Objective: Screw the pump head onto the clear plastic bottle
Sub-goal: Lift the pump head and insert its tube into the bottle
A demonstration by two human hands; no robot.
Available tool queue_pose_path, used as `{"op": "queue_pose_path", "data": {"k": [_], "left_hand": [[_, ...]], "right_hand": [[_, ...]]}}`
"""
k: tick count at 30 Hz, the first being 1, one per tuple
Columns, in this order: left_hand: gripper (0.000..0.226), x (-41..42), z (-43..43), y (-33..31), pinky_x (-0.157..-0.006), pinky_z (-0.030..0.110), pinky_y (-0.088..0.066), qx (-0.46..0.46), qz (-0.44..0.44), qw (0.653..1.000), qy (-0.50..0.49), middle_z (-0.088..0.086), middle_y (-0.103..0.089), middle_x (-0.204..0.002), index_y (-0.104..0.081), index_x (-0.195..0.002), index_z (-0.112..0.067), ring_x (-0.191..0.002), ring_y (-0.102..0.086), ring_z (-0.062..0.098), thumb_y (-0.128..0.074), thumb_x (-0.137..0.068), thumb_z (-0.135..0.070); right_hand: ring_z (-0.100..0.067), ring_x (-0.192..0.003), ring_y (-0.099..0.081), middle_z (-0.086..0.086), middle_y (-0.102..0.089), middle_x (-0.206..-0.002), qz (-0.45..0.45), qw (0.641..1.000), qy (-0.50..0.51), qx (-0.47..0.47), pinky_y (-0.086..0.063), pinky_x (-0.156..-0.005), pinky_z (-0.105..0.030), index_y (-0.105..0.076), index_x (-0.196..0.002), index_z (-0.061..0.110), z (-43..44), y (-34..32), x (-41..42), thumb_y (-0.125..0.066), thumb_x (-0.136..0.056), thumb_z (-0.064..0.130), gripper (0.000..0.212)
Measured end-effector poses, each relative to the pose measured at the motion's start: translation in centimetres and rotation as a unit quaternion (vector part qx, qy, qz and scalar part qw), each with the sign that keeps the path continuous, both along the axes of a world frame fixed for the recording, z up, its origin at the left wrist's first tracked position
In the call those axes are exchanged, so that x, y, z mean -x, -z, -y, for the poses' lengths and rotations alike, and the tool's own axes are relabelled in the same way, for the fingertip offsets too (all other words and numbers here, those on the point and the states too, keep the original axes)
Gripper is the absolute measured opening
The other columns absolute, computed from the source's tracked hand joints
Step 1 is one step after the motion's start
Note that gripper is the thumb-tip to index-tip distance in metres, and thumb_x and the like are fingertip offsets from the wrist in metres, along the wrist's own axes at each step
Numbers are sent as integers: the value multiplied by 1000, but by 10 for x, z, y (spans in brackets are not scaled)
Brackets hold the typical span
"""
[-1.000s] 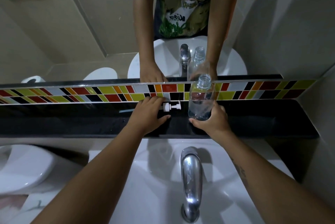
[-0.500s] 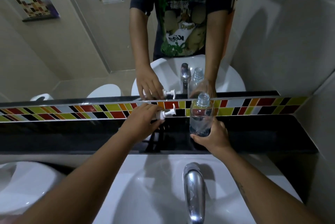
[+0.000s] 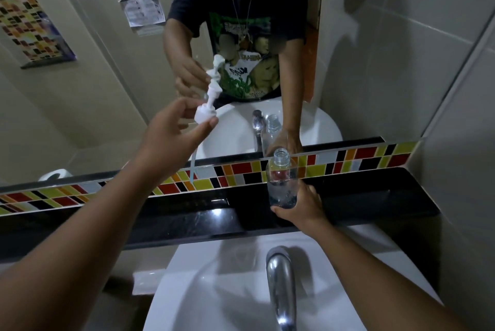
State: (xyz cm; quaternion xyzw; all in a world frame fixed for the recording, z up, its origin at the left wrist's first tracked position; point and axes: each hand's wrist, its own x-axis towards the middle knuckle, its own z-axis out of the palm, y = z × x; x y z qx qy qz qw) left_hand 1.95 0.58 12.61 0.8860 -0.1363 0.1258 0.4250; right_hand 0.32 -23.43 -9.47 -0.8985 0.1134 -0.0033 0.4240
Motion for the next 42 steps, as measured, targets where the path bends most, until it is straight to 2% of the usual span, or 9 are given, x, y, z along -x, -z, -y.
{"op": "queue_pose_path", "data": {"k": [5, 8, 11, 17, 22, 32, 35, 39, 42], "left_hand": [[14, 3, 16, -17, -91, 29, -54, 147, -11, 989, 20, -7, -75, -105, -65, -105, -30, -101, -71, 9, -71, -92, -32], [9, 3, 25, -22, -80, 16, -52, 215, -13, 976, 28, -9, -75, -96, -64, -105, -23, -90, -70, -2, -68, -97, -20], [8, 5, 34, -25, -77, 13, -53, 259, -20, 965, 31, -13, -77, -90, -62, -107, -20, -88, -71, -5, -64, -100, -17], [12, 7, 44, -26, -74, 16, -55, 286, -11, 958, 25, -12, -79, -93, -63, -112, -14, -92, -74, -1, -62, -101, -18], [8, 9, 55, -24, -75, 13, -53, 276, -4, 961, 30, -10, -75, -90, -62, -108, -12, -84, -72, -5, -62, -101, -12], [6, 3, 65, -11, -86, 22, -53, 238, -30, 969, 50, -6, -72, -96, -64, -102, -24, -92, -69, 2, -67, -97, -21], [7, -2, 68, -4, -102, 41, -54, 230, -36, 971, 59, 12, -75, -108, -66, -102, -26, -108, -70, 23, -70, -96, -25], [26, -8, 74, 10, -109, 55, -47, 215, -50, 974, 58, 27, -67, -119, -68, -112, -15, -116, -64, 34, -72, -93, -33], [43, -10, 79, 21, -110, 48, -49, 204, -67, 975, 57, 18, -70, -118, -68, -120, -17, -117, -66, 23, -74, -87, -44]], "right_hand": [[-32, -118, -48, -12, -51, -122, 8, 1000, -8, 2, -44, -98, -37, -49, -124, 17, 1, -2, 1, -86, -59, 41, 79], [-31, -119, -48, -12, -51, -122, 10, 1000, -10, 6, -43, -98, -36, -49, -124, 17, 1, -3, 2, -86, -60, 41, 78], [-31, -119, -48, -12, -52, -123, 12, 1000, -12, 8, -43, -99, -37, -49, -125, 17, 1, -4, 3, -86, -60, 41, 79], [-31, -120, -46, -13, -50, -125, 10, 1000, -22, 9, -42, -102, -38, -48, -128, 18, 3, -3, 3, -84, -60, 45, 82], [-31, -117, -48, -13, -51, -123, 15, 1000, -22, 12, -44, -99, -38, -48, -125, 19, 3, -2, 4, -84, -59, 48, 81], [-30, -116, -49, -11, -50, -122, 14, 1000, -13, 6, -46, -97, -38, -48, -124, 22, 3, 1, 3, -83, -58, 48, 80], [-30, -117, -50, -10, -49, -123, 12, 1000, -9, 8, -46, -97, -37, -48, -124, 22, 3, 1, 2, -84, -58, 49, 80], [-29, -117, -50, -10, -50, -123, 12, 1000, -3, 9, -47, -97, -36, -48, -124, 23, 2, 1, 1, -85, -57, 48, 80], [-29, -118, -50, -10, -50, -123, 14, 1000, -6, 10, -46, -99, -36, -49, -125, 21, 2, 2, 0, -86, -57, 48, 82]]}}
